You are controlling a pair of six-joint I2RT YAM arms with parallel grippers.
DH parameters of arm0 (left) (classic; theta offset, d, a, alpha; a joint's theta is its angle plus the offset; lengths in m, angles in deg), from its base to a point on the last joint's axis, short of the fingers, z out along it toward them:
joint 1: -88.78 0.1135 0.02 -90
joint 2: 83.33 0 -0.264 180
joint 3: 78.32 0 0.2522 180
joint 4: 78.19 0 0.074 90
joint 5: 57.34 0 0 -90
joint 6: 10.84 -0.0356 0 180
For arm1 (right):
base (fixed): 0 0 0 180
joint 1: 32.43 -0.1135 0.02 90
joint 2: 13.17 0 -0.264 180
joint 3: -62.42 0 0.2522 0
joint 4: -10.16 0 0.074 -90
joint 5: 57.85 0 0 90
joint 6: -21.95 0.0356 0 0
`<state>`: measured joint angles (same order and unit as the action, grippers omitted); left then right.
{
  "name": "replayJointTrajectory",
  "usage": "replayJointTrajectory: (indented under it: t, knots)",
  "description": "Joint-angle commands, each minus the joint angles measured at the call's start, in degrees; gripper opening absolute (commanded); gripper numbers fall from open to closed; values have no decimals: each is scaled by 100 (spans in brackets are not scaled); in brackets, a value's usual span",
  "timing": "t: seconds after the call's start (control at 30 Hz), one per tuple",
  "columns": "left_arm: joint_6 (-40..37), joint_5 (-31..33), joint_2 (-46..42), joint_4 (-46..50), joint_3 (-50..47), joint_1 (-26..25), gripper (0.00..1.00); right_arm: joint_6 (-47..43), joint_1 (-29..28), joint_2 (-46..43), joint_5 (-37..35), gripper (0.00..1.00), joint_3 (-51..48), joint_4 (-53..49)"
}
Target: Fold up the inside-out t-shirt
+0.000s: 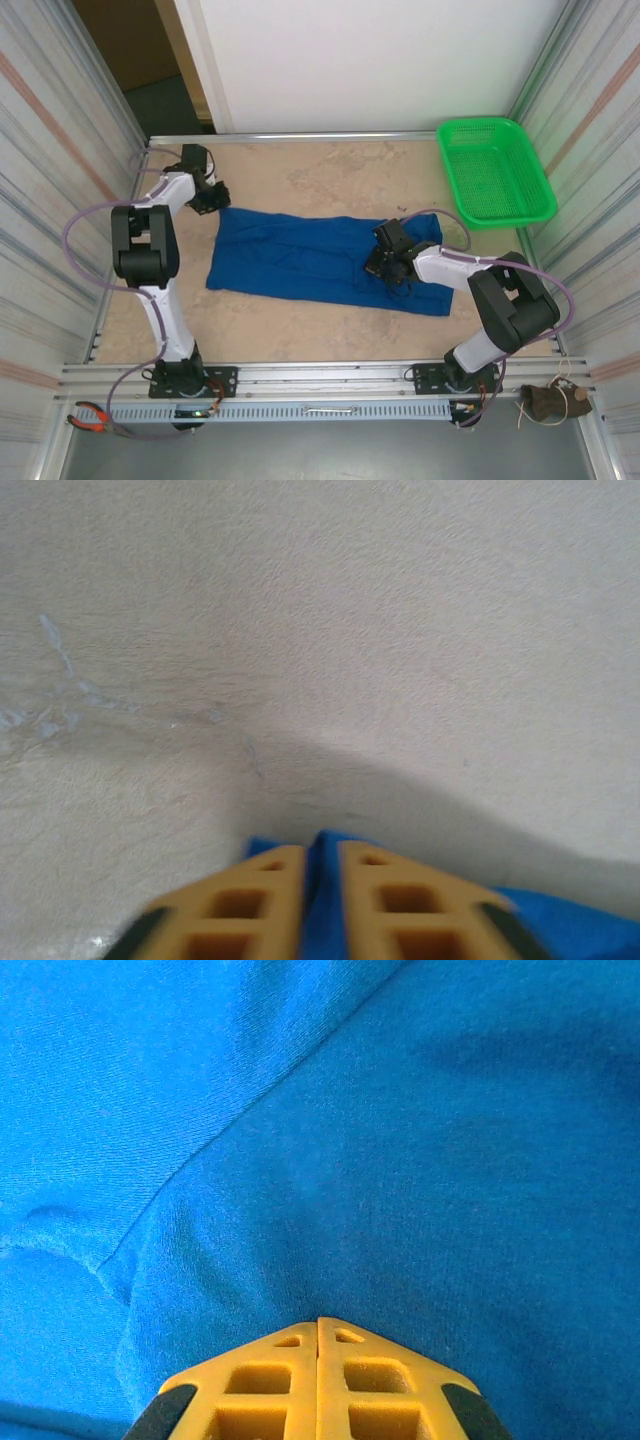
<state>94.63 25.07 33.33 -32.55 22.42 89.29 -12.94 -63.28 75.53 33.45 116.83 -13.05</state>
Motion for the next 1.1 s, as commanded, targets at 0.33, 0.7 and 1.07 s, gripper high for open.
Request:
replayJointTrajectory:
  t: [0.33, 0.7, 1.07]
  knots:
    - [877, -812, -1862, -710, -1676, -78, 45, -163, 44, 33, -187, 0, -83, -835]
    - [1508, -861, -1476, -1207, -2569, -285, 46, -299, 254, -91, -113, 0, -173, -831]
    - [1488, -595, -1999, -1099, -2716, 395, 46, -948, 913, -1447, 574, 8, 226, -1299]
